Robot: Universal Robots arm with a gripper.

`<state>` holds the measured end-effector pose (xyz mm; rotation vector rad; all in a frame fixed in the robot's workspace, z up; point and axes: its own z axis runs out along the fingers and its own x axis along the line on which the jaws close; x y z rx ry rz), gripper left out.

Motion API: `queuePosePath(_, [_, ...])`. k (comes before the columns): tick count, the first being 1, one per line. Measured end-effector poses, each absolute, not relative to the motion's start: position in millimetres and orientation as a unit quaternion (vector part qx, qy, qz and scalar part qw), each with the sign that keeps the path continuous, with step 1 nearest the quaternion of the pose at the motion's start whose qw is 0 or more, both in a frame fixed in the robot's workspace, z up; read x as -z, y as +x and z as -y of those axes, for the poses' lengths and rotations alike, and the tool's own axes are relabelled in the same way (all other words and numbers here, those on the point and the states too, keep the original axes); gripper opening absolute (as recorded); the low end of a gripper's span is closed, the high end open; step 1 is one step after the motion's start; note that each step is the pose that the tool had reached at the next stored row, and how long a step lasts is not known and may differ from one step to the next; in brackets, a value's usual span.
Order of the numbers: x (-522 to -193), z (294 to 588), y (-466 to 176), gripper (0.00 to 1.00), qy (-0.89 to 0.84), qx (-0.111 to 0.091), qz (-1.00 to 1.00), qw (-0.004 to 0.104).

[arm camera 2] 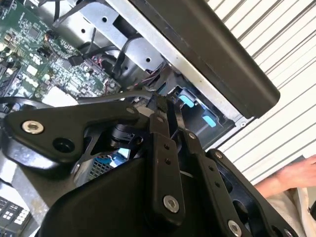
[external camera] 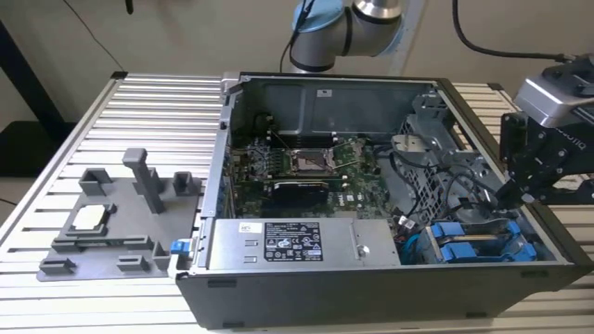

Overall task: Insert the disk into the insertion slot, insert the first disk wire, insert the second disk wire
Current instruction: 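Insert the first disk wire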

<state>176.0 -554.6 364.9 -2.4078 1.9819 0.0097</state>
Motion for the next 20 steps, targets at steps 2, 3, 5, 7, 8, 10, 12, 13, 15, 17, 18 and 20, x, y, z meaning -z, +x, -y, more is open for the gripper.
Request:
queuePosePath(2, [-364,556,174,0.19,-0.772,-0.002,-0.635,0.013])
queuePosePath(3, [-364,556,172,0.19,-0.772,-0.001,-0.635,0.014])
queuePosePath(5, [-363,557,170,0.19,-0.772,0.001,-0.635,0.016])
queuePosePath(7, [-362,558,168,0.19,-0.772,0.002,-0.636,0.017])
queuePosePath(8, [-361,558,167,0.19,-0.772,0.003,-0.636,0.018])
queuePosePath(10, [-358,558,166,0.19,-0.771,0.004,-0.637,0.018])
queuePosePath(12, [-356,558,166,0.19,-0.768,0.004,-0.641,0.018])
queuePosePath(13, [-355,558,166,0.19,-0.766,0.004,-0.643,0.018])
queuePosePath(15, [-353,558,165,0.19,-0.761,0.004,-0.649,0.018])
queuePosePath(17, [-351,559,165,0.19,-0.757,0.004,-0.653,0.018])
queuePosePath(18, [-351,559,165,0.19,-0.756,0.004,-0.654,0.018])
queuePosePath(20, [-350,561,165,0.19,-0.754,0.004,-0.657,0.018])
